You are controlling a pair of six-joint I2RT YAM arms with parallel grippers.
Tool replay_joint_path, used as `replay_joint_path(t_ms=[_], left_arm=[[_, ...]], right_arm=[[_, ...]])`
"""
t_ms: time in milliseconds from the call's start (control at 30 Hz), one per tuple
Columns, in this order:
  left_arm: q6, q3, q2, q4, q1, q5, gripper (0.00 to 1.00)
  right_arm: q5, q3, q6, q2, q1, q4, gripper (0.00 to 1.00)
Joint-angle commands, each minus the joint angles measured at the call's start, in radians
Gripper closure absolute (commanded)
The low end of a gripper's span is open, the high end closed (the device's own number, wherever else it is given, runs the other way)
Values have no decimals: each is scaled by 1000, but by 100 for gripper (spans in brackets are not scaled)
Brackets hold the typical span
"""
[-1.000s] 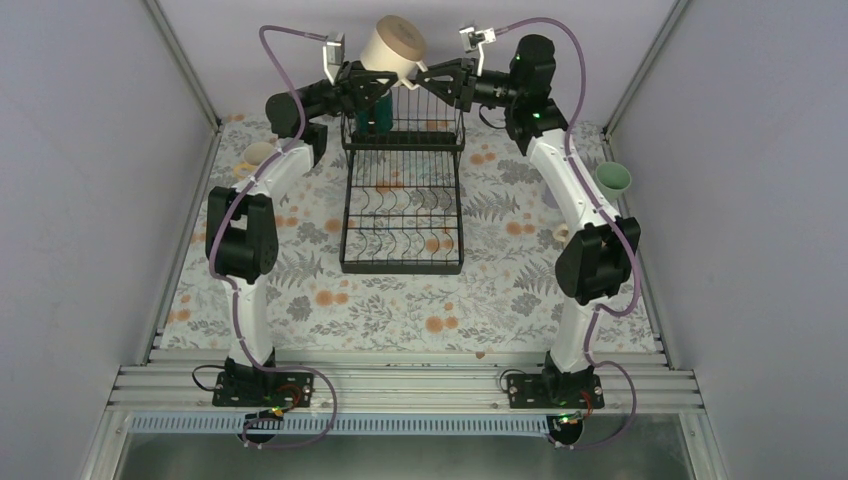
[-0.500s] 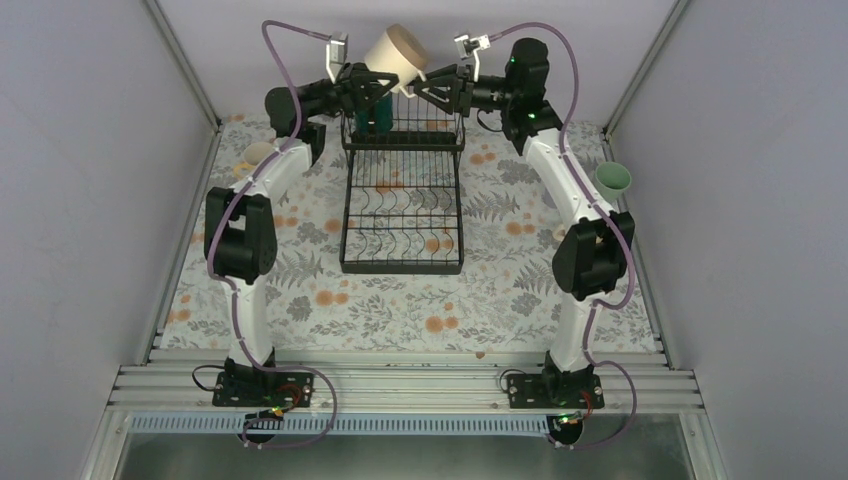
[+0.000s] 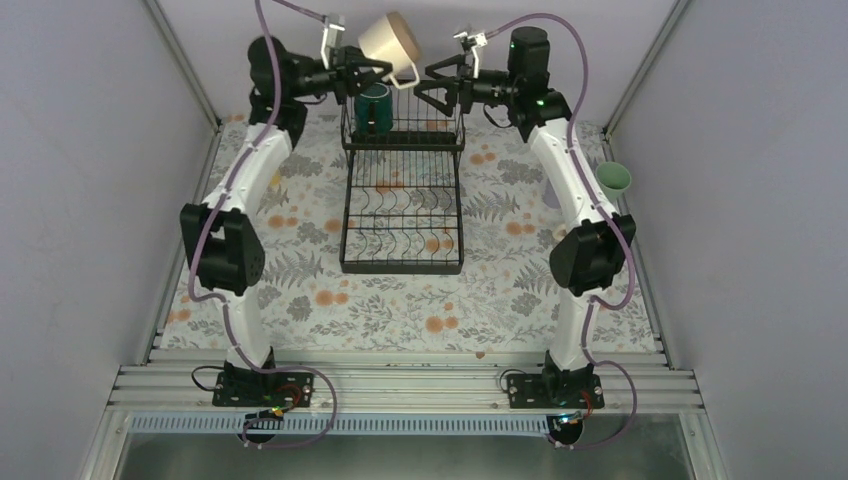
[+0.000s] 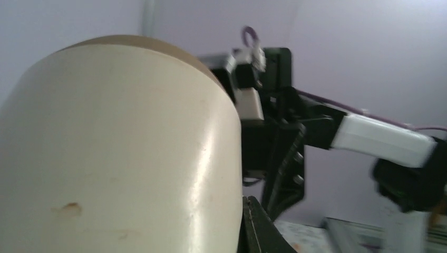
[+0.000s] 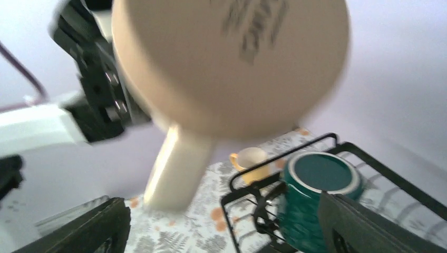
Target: Unload the cups from the dish rack
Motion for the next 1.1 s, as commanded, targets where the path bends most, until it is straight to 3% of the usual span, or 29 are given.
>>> replay_joint_path(t_ms=[0,233,400,700,933,1067], left_arm=[[708,215,-125,-720,36,-199,98],[1085,557,-81,-1256,145,-504,98],[1322,619,-100,-1481,242,-699,98],[1682,426,-201,-1742,433,-954,98],[1943,392,-185,-2035,592,-992,98],[2077,97,-309,-2016,611,-1077,98]], right_arm=[[147,72,-251,1,-20,-274,4],[366,55,-443,-61,-22,-440,0],[501,45,-522,-90,-24,-531,0],[637,-10,-567,-151,-24,-528,0],[638,70,-576,-115,-23,-584,0],[634,105,-570,-94,-23,-588,0]])
